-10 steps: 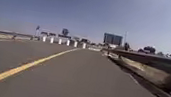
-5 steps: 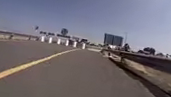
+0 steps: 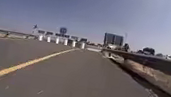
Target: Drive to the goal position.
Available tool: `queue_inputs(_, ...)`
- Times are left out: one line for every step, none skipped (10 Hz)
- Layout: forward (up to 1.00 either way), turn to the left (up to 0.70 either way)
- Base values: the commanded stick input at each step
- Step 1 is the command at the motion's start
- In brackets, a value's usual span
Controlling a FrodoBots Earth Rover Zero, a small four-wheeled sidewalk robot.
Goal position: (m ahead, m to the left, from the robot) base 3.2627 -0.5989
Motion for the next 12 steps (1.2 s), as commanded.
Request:
queue_inputs(1.0, 0.0)
queue_inputs(1.0, 0.0)
queue_inputs(1.0, 0.0)
queue_inputs(1.0, 0.0)
queue_inputs(1.0, 0.0)
queue_inputs(1.0, 0.0)
queue_inputs(1.0, 0.0)
queue_inputs(1.0, 0.0)
queue_inputs(1.0, 0.0)
queue_inputs(1.0, 0.0)
queue_inputs(1.0, 0.0)
queue_inputs(1.0, 0.0)
